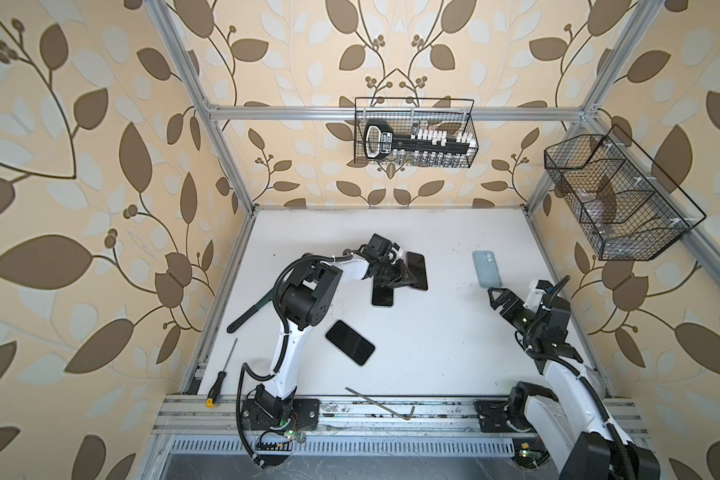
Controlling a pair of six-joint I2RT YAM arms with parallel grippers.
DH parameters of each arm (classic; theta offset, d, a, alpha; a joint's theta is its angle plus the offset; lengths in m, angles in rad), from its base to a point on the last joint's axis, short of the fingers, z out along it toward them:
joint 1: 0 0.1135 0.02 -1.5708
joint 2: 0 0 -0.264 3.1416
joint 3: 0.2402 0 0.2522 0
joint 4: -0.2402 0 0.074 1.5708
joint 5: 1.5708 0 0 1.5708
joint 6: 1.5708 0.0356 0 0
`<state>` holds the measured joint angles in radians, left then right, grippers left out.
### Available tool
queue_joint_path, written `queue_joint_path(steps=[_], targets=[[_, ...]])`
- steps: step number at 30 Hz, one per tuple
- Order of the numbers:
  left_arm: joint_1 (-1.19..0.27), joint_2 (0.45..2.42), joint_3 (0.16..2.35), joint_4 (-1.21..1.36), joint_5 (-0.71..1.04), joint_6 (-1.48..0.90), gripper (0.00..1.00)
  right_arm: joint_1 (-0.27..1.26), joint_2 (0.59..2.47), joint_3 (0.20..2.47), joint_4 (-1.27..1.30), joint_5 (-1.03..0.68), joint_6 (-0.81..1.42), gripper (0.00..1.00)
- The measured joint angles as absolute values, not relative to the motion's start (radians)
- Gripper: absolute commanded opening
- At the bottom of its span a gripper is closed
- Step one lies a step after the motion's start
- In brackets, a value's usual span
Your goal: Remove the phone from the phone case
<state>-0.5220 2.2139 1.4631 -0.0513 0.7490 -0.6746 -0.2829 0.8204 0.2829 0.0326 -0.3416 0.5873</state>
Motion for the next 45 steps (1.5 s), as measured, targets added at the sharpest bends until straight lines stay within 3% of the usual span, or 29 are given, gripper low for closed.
queue_joint_path(steps=[7,15,19,28,36,45], targets=[[-0.522,2.184,1.460,-0.108,0.696,-0.640,0.51,-0.283,0.812,0.284,0.011,-0.357,0.579,1.00],[-0.522,2.086,1.459,-0.170,0.637,-0.617,0.87,-0.281,0.836,0.340,-0.081,-0.369,0.555,1.00],[-0.522,2.031,1.478,-0.255,0.589,-0.597,0.99,-0.221,0.852,0.411,-0.143,-0.353,0.541,1.00],[-0.480,1.789,1.523,-0.436,0.432,-0.551,0.99,0.099,0.898,0.561,-0.254,-0.158,0.535,1.00],[-0.278,1.500,1.400,-0.477,0.395,-0.553,0.99,0.424,1.043,0.711,-0.338,0.083,0.602,1.00],[-0.103,1.312,1.283,-0.580,0.337,-0.552,0.99,0.710,1.290,0.928,-0.398,0.306,0.725,1.00]])
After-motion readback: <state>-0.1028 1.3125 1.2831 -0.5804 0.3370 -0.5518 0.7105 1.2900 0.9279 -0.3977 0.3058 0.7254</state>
